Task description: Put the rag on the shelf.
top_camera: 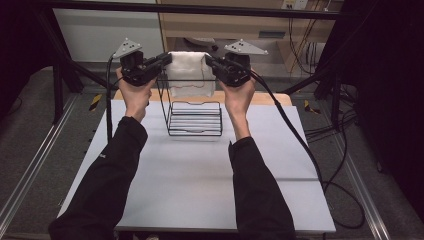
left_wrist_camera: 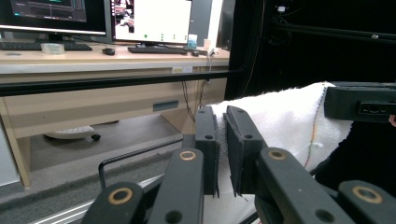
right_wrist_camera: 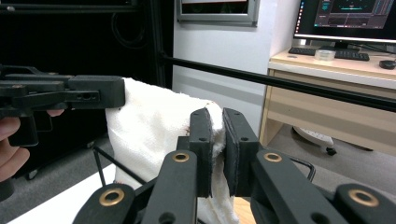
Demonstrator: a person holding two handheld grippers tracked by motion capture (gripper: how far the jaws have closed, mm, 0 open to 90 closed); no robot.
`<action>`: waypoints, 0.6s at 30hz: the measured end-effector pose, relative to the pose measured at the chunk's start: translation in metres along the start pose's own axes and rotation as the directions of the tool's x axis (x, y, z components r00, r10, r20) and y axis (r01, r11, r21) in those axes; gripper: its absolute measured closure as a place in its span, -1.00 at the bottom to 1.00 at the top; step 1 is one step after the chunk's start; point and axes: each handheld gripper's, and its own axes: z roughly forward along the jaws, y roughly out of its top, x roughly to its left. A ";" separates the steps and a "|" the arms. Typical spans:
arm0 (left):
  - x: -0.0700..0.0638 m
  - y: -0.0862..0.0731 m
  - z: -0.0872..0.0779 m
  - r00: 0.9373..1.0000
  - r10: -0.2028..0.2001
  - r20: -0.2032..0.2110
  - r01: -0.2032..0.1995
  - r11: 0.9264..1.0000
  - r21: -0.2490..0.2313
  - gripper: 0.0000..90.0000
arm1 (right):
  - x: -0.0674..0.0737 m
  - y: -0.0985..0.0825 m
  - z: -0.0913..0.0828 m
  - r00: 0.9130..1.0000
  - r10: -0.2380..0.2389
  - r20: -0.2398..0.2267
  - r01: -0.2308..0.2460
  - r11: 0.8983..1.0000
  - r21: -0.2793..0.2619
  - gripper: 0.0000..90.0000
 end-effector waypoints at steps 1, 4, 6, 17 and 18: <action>0.000 0.000 0.000 1.000 -0.002 0.002 0.002 1.000 0.001 0.84 | 0.001 0.000 -0.001 1.000 -0.001 0.000 0.001 1.000 0.003 0.84; -0.002 -0.001 -0.002 1.000 0.005 0.010 -0.005 1.000 0.002 0.84 | 0.001 -0.001 -0.003 1.000 -0.003 -0.001 0.003 1.000 0.003 0.84; -0.003 -0.002 -0.003 1.000 0.004 0.014 -0.004 1.000 0.005 0.84 | 0.000 -0.002 -0.005 1.000 -0.002 -0.005 0.002 1.000 0.006 0.84; -0.008 -0.008 -0.013 0.999 0.016 0.028 -0.017 1.000 0.023 0.83 | 0.006 -0.008 -0.013 0.999 -0.029 -0.022 0.029 0.999 0.021 0.83; -0.008 -0.008 -0.014 0.999 0.017 0.034 -0.018 0.999 0.027 0.83 | 0.007 -0.009 -0.014 0.999 -0.033 -0.023 0.033 0.999 0.023 0.83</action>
